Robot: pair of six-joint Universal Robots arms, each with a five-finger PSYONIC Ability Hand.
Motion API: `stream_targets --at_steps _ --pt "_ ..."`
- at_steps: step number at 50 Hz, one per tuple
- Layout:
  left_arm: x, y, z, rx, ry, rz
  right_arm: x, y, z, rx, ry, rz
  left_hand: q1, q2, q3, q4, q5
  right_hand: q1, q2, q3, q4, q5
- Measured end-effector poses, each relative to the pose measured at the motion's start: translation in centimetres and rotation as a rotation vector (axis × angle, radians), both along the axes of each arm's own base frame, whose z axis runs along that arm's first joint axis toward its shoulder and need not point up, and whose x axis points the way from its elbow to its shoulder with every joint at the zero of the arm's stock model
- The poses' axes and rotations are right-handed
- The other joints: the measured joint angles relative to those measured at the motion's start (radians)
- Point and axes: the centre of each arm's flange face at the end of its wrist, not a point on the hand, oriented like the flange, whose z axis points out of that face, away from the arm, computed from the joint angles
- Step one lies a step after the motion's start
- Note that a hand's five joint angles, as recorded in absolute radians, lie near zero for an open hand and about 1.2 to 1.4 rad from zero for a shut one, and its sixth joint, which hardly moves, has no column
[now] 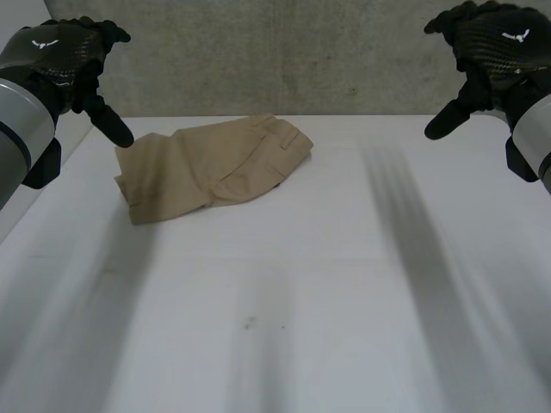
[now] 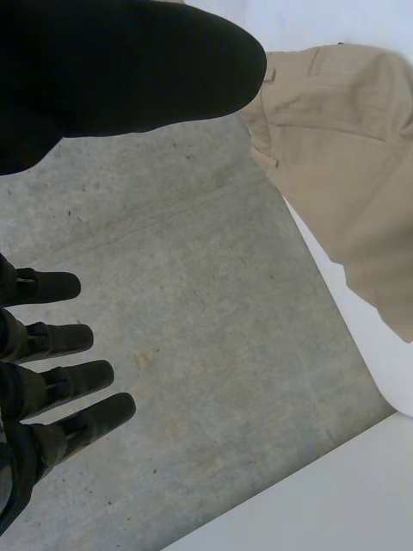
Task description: Fold the shorts.
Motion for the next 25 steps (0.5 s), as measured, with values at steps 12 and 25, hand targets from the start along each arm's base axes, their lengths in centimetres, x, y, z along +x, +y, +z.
stream_targets --at_steps 12,25 --pt "0.1 -0.1 -0.6 0.014 -0.009 0.001 0.2 -0.2 -1.1 0.028 0.013 0.008 0.000 0.000 0.000 0.000 0.000 0.000 0.000 0.000 0.000 0.000" --pt "0.3 -3.3 -2.9 -0.006 -0.007 0.036 1.1 -0.7 -3.7 0.031 0.172 0.056 0.000 0.000 0.000 0.000 0.000 0.000 0.000 0.000 0.000 0.000"
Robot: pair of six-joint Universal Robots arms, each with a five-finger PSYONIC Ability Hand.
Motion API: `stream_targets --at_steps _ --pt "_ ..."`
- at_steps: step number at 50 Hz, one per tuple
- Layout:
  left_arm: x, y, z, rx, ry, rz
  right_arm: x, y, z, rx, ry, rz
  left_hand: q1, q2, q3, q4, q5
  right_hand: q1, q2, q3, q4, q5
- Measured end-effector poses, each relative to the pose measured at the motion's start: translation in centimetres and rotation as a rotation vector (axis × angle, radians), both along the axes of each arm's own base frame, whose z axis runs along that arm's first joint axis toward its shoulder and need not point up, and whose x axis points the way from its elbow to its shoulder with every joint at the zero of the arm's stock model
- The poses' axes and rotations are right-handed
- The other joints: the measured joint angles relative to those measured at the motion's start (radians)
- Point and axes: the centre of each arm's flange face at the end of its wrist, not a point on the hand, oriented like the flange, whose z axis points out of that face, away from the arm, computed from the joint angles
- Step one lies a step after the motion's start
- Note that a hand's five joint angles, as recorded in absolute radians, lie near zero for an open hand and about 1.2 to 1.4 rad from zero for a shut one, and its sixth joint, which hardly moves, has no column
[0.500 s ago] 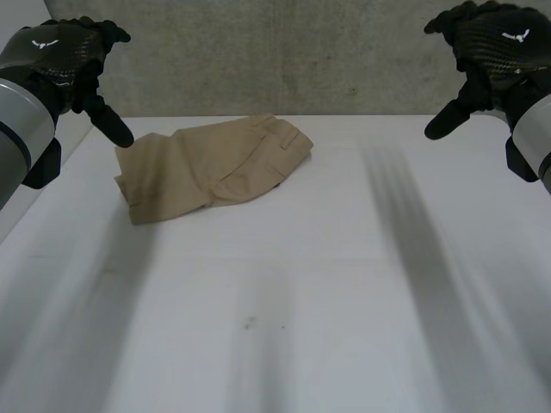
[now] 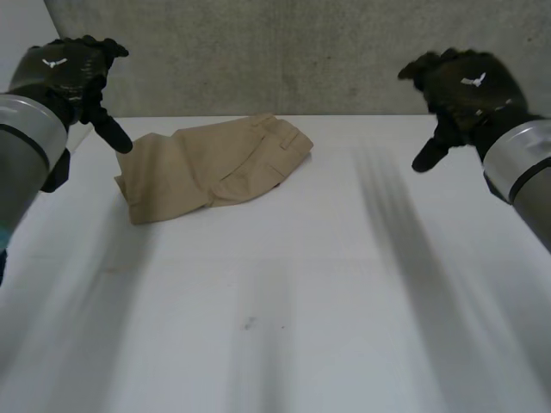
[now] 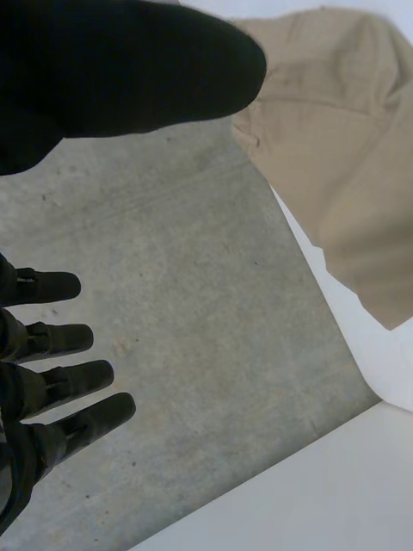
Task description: Fold the shorts.
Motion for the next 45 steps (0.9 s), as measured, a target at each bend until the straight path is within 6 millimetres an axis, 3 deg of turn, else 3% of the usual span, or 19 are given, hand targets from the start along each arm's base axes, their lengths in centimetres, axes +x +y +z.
stream_targets --at_steps 1,3,9,16,25,31,34,36,38,45 --pt "0.0 0.0 0.0 0.000 0.000 0.000 0.0 0.0 0.0 0.000 0.000 0.000 0.000 0.000 0.000 0.000 0.000 0.000 0.000 0.000 0.000 0.000" --pt "-0.3 -1.9 -1.6 -0.021 0.004 0.008 0.8 0.1 -1.5 -0.006 0.107 0.035 0.001 0.000 0.000 0.000 0.000 0.000 0.000 0.000 0.000 0.000" --pt "-0.6 -6.0 -5.5 -0.056 -0.017 0.029 2.1 0.9 -3.0 -0.017 0.206 0.085 0.004 0.002 0.000 0.000 0.000 0.000 0.000 0.000 0.000 0.000" --pt "-1.4 -11.4 -12.0 -0.106 -0.214 -0.010 2.5 1.2 -3.9 0.000 0.224 0.099 0.003 0.000 0.000 -0.001 0.000 0.000 0.000 0.000 0.000 0.000" --pt "-2.0 -16.3 -18.9 -0.257 -0.530 -0.040 2.5 1.0 -4.8 0.028 0.231 0.100 0.003 0.000 0.000 0.000 0.000 0.000 0.000 0.000 0.000 0.000" --pt "-2.2 -17.6 -21.2 -0.318 -0.618 -0.077 2.5 0.9 -5.4 0.043 0.238 0.103 0.126 0.084 0.066 0.076 0.067 0.000 0.000 0.000 0.000 0.000" --pt "-2.1 -18.0 -21.8 -0.326 -0.628 -0.099 2.6 0.8 -5.6 0.048 0.242 0.104 0.435 0.354 0.335 0.350 0.330 0.000 0.000 0.000 0.000 0.000" --pt "-2.1 -18.2 -22.0 -0.326 -0.629 -0.113 2.6 0.8 -5.7 0.050 0.243 0.104 0.770 0.680 0.659 0.675 0.643 0.000 0.000 0.000 0.000 0.000" --pt "-2.1 -18.3 -22.2 -0.321 -0.627 -0.127 2.6 0.7 -6.0 0.055 0.246 0.106 0.949 0.918 0.898 0.906 0.877 0.000 0.000 0.000 0.000 0.000" --pt "-3.1 -16.9 -21.5 -0.295 -0.604 -0.170 2.7 0.6 -6.4 0.066 0.250 0.109 0.962 0.989 0.966 0.985 0.928 0.000 0.000 0.000 0.000 0.000"
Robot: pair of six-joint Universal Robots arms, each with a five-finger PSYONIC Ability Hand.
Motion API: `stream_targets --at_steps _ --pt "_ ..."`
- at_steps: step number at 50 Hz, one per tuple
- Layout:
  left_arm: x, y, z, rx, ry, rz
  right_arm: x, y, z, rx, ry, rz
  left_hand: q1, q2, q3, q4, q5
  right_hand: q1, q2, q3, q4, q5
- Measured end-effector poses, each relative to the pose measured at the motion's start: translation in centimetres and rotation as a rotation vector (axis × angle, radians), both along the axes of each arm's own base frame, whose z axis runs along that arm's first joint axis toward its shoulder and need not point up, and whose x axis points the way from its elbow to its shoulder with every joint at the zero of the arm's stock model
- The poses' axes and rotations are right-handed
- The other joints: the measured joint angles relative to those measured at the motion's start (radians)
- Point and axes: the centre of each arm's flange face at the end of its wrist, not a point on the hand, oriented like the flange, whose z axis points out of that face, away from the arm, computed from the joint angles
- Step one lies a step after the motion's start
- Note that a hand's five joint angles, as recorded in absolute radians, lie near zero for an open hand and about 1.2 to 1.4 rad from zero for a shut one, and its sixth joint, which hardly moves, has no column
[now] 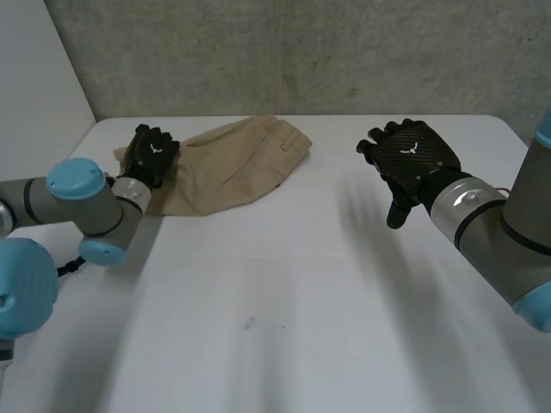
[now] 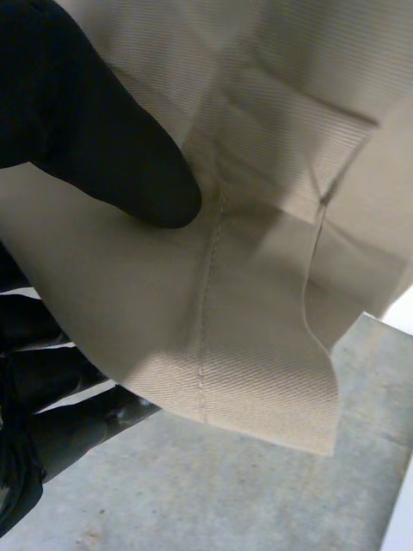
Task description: Fold the shorts.
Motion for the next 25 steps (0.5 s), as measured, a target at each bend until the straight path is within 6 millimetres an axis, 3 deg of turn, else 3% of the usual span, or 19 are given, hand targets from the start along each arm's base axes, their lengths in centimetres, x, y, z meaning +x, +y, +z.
stream_targets --at_steps 3,7,9,11,12,13,16,17,20,25 --pt "-1.0 1.4 1.9 0.008 0.031 -0.026 0.0 0.0 0.0 0.000 0.000 -0.001 -0.001 0.001 0.001 0.001 0.000 0.000 0.000 0.000 0.000 0.000" --pt "-3.4 5.7 6.9 0.038 0.158 -0.109 0.0 0.0 0.2 -0.004 -0.003 -0.004 -0.001 0.002 0.001 0.001 0.000 0.000 0.000 0.000 0.000 0.000" --pt "-3.8 6.4 7.7 0.047 0.183 -0.125 0.0 0.0 0.2 -0.005 -0.004 -0.004 -0.001 0.002 0.001 0.001 0.000 0.000 0.000 0.000 0.000 0.000" --pt "-5.4 10.9 11.4 0.119 0.328 -0.215 -0.1 -0.1 0.5 -0.010 -0.009 -0.007 0.000 0.002 0.002 0.002 0.000 0.000 0.000 0.000 0.000 0.000" --pt "-5.4 10.9 11.4 0.119 0.328 -0.215 -0.1 -0.1 0.5 -0.010 -0.009 -0.007 0.000 0.002 0.002 0.002 0.000 0.000 0.000 0.000 0.000 0.000" --pt "-6.0 13.8 13.4 0.182 0.413 -0.268 -0.1 -0.1 0.6 -0.014 -0.012 -0.008 -0.001 0.002 0.003 0.005 0.000 0.000 0.000 0.000 0.000 0.000" --pt "-6.3 17.4 15.2 0.274 0.493 -0.327 -0.2 -0.2 0.9 -0.021 -0.018 -0.013 -0.001 0.003 0.003 0.005 0.000 0.000 0.000 0.000 0.000 0.000" --pt "-6.3 17.4 15.2 0.274 0.493 -0.327 -0.2 -0.2 0.9 -0.021 -0.018 -0.013 -0.001 0.003 0.003 0.005 0.000 0.000 0.000 0.000 0.000 0.000" --pt "-5.9 22.5 16.9 0.398 0.542 -0.408 -0.6 -0.5 1.6 -0.037 -0.028 -0.026 -0.001 0.004 0.006 0.005 0.000 0.000 0.000 0.000 0.000 0.000" --pt "-5.0 26.3 17.5 0.457 0.532 -0.473 -1.0 -0.7 2.3 -0.053 -0.038 -0.034 -0.001 0.005 0.006 0.005 0.000 0.000 0.000 0.000 0.000 0.000"
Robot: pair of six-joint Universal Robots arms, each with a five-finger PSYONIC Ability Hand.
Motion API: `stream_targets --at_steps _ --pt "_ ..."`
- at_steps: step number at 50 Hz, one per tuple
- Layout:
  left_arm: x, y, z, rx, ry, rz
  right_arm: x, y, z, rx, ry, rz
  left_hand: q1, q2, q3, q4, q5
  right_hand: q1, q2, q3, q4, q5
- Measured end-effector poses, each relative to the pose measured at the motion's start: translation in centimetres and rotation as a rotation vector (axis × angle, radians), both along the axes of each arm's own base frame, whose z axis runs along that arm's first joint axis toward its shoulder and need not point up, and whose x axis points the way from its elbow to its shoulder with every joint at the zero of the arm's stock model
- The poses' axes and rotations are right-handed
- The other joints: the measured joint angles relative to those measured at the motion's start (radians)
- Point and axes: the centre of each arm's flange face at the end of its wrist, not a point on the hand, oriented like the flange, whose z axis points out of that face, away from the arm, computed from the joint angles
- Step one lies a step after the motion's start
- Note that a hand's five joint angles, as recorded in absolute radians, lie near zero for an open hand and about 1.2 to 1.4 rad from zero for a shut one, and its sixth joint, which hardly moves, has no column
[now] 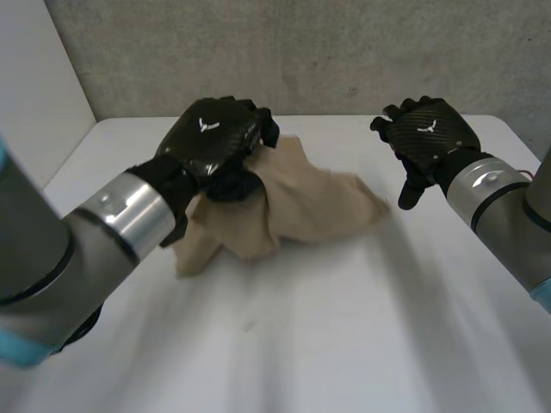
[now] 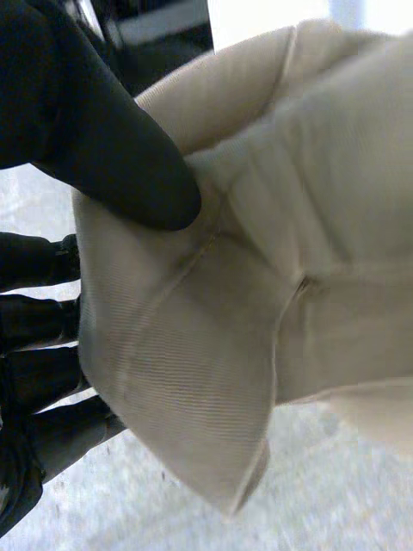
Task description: Fold the shorts.
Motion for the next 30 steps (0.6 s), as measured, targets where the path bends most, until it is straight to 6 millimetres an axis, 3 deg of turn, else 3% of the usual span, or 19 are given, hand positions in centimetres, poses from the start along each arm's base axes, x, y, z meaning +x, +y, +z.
stream_targets --at_steps 4,8,14,22,30 --pt "0.9 0.9 -0.3 0.006 -0.012 -0.005 -0.2 0.0 0.2 0.003 0.000 -0.003 0.000 0.000 0.000 0.000 0.000 0.000 0.000 0.000 0.000 0.000" --pt "1.7 0.4 -1.0 0.016 -0.027 0.026 -0.2 0.2 0.1 0.024 0.007 -0.001 0.001 0.000 0.000 0.000 0.000 0.000 0.000 0.000 0.000 0.000" --pt "3.2 -2.3 -4.1 0.077 -0.092 0.116 -0.3 1.4 -0.3 0.163 0.030 0.041 0.000 0.000 0.000 0.000 0.000 0.000 0.000 0.000 0.000 0.000" --pt "3.8 -5.3 -7.7 0.124 -0.196 0.241 -0.7 3.4 -0.6 0.440 -0.043 0.066 0.000 0.000 0.000 0.000 0.000 0.000 0.000 0.000 0.000 0.000" --pt "4.1 -7.0 -9.1 0.101 -0.278 0.343 -0.9 4.4 -3.1 0.564 -0.102 0.045 0.000 0.000 0.000 0.000 0.000 0.000 0.000 0.000 0.000 0.000"
